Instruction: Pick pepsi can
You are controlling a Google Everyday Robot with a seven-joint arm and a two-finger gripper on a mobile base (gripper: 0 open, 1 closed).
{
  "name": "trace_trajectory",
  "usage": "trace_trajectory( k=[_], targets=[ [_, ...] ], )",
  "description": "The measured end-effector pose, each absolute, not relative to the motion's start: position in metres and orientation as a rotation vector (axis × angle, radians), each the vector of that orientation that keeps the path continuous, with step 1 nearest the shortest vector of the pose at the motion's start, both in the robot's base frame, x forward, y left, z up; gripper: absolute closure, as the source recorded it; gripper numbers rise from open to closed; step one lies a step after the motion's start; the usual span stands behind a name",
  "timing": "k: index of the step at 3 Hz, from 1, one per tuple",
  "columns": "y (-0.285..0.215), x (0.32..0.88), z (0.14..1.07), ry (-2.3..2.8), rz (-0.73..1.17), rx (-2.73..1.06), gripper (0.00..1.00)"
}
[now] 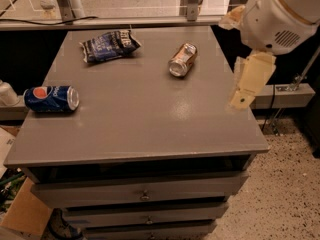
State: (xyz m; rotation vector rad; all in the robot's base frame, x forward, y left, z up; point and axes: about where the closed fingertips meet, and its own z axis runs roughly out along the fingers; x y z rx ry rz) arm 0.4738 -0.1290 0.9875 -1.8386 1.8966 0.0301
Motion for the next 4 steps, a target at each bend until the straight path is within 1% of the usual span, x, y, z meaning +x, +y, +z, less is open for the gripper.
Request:
trace_trajectory(
  k=[1, 2, 3, 4],
  targets=[
    [-0.068, 0.480, 0.988, 1.721, 0.109, -1.903, 0.00],
    [-0.003, 0.471, 0.992, 1.569, 0.239, -1.917, 0.00],
    [-0.003, 0.471, 0.992, 1.569, 0.239, -1.917, 0.00],
    [0.025, 0.483, 0.984, 1.496, 0.279, -1.947, 0.00]
  ],
)
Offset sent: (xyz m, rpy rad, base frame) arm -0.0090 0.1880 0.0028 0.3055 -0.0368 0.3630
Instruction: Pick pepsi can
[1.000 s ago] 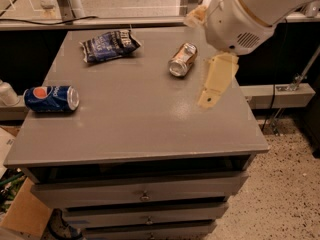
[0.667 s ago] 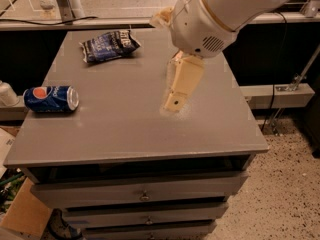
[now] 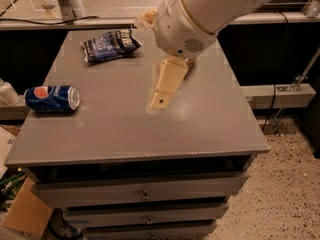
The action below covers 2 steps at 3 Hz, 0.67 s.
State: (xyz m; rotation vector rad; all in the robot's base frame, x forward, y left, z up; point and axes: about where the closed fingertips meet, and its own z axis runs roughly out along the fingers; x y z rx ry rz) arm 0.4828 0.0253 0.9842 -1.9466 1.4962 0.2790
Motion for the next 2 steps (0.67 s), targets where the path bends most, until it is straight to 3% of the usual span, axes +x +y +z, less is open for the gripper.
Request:
trace_trajectory(
  k=[2],
  targets=[
    [0.130, 0.506, 0.932, 1.398, 0.314, -2.080, 0.00]
  ],
)
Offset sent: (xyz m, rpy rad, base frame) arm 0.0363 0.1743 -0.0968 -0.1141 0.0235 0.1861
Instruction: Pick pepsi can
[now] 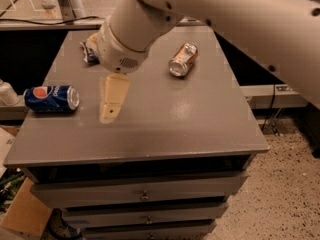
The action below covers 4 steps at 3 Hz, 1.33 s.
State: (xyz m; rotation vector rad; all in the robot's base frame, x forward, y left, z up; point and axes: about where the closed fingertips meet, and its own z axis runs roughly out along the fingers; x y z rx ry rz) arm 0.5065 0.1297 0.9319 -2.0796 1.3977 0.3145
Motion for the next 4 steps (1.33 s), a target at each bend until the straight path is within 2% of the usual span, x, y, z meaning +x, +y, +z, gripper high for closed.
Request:
trace_trajectory(
  k=[2, 4],
  targets=[
    [0.212, 0.511, 0.889, 1.414, 0.280, -2.172, 0.00],
    [0.256, 0.535, 0.858, 1.439, 0.204, -2.227, 0.00]
  ],
)
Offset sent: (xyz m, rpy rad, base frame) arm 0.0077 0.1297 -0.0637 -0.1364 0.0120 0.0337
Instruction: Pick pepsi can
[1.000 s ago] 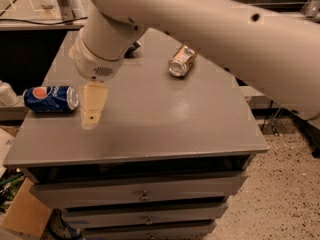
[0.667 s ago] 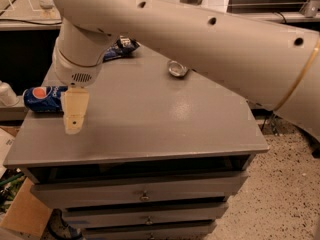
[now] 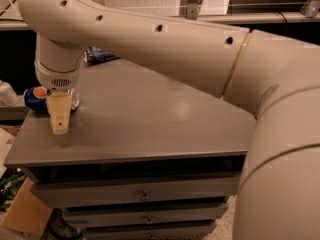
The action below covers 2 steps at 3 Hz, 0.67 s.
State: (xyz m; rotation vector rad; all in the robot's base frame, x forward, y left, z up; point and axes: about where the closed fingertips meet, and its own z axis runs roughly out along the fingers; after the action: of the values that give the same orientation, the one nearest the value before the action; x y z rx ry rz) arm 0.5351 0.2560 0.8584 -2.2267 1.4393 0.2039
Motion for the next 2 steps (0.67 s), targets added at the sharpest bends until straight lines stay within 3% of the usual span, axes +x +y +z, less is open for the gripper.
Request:
trace_trajectory(
  k=[1, 2],
  targets=[
    [0.265, 0.548, 0.841, 1.465, 0.179, -2.240, 0.00],
    [0.276, 0.556, 0.830, 1.491, 0.188, -2.240, 0.17]
  ],
)
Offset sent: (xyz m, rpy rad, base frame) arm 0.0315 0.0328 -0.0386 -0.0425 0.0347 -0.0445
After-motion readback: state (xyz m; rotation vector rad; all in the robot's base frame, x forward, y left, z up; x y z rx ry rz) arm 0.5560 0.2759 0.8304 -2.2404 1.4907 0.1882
